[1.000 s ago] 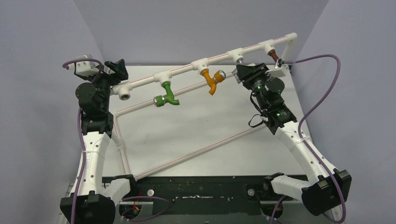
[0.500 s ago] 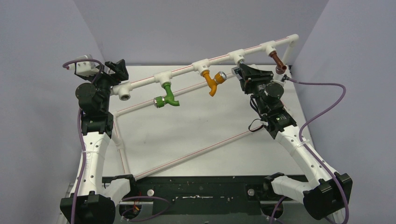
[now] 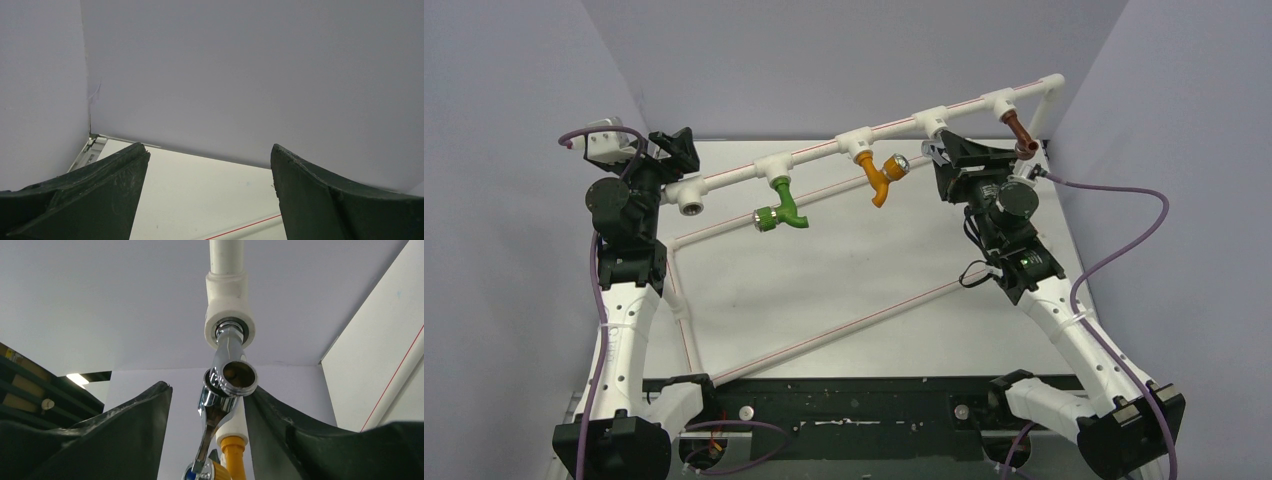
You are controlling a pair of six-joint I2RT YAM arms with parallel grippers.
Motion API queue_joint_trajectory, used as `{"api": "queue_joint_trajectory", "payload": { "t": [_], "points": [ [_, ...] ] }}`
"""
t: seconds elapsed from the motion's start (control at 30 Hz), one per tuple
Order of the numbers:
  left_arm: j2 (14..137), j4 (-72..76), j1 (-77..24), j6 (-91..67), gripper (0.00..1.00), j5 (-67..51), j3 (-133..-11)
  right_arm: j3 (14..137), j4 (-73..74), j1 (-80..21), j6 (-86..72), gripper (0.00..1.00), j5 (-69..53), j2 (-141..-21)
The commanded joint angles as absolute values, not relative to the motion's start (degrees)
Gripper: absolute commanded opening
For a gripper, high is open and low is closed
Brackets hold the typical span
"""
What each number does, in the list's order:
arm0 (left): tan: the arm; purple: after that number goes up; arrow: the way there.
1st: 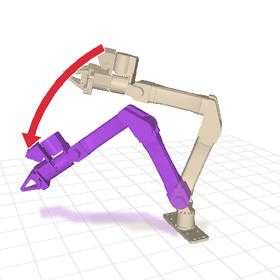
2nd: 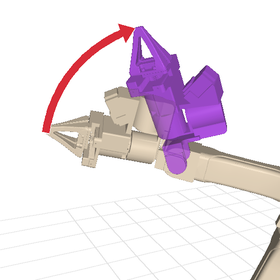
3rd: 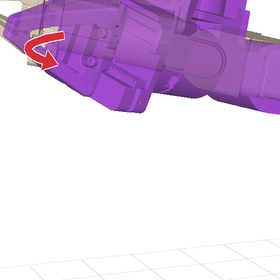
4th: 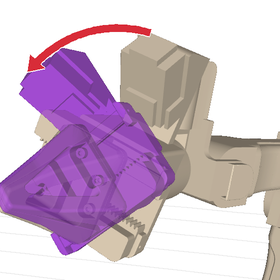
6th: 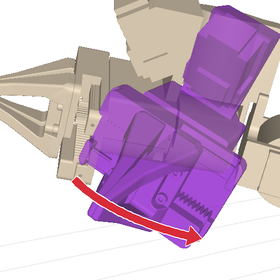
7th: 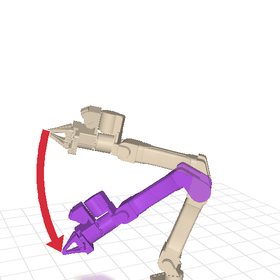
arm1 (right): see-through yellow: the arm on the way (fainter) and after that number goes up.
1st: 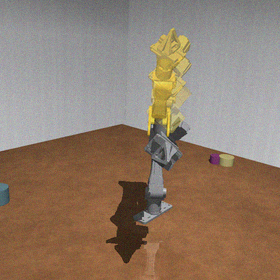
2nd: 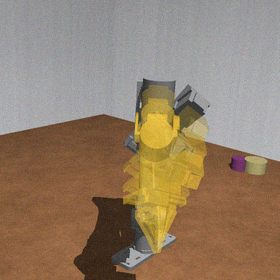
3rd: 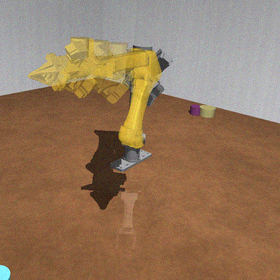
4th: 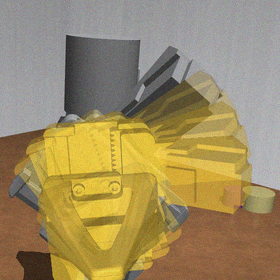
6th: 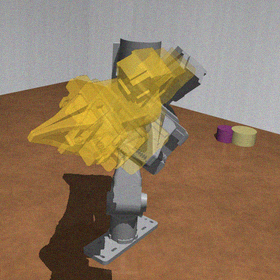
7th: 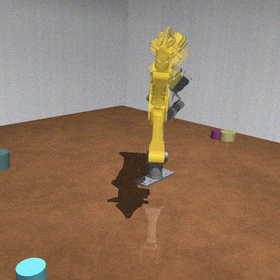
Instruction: Install the water faucets
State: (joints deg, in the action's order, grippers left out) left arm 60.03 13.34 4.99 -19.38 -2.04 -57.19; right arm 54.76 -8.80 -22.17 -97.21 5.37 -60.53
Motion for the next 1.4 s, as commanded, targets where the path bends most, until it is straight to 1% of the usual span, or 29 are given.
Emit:
{"api": "queue_joint_trajectory", "payload": {
  "t": [0.0, 0.2, 0.37, 0.5, 0.63, 0.8, 0.97, 1.07, 1.27, 1.37],
  "points": [
    [64.16, -2.71, 5.36, -19.59, 0.9, -3.86, -51.94, 54.04, -15.06, -22.73, -96.9, 0.62, 2.65, -57.14],
    [64.25, -2.72, 5.45, -19.6, 0.9, -4.04, -51.95, 53.39, -9.15, -22.61, -92.44, 0.7, 2.24, -54.12],
    [64.25, -2.72, 5.47, -19.58, 0.9, -3.97, -51.94, 53.01, -3.65, -22.59, -87.69, 0.72, 2.81, -50.43],
    [64.33, -2.74, 5.54, -19.68, 0.9, -4.13, -51.99, 53.65, 4.17, -22.59, -83.11, 0.73, 7.15, -47.2],
    [64.38, -2.59, 5.54, -19.79, 0.9, -4.43, -51.93, 53.7, 5.3, -22.59, -74.38, 0.73, 10.57, -44.36],
    [64.42, -2.55, 5.54, -19.95, 0.9, -4.5, -51.94, 55.54, 3.7, -22.59, -55.04, 0.76, 10.91, -44.01],
    [64.37, -2.48, 5.55, -19.95, 0.9, -4.57, -51.87, 55.54, 0.7, -22.59, -37.08, 0.75, 10.09, -43.22],
    [64.36, -2.42, 5.64, -20.04, 0.9, -4.7, -51.93, 54.57, -4.77, -22.59, -22.82, 0.75, 5.87, -43.44],
    [64.43, -2.37, 5.79, -20.21, 0.9, -4.91, -51.77, 54.6, -6.41, -22.61, 6.78, 0.77, -5.79, -45.62],
    [64.42, -2.23, 5.89, -20.3, 0.9, -5.0, -51.83, 54.23, -5.74, -22.59, 21.27, 0.78, -9.04, -46.58]
  ]
}}
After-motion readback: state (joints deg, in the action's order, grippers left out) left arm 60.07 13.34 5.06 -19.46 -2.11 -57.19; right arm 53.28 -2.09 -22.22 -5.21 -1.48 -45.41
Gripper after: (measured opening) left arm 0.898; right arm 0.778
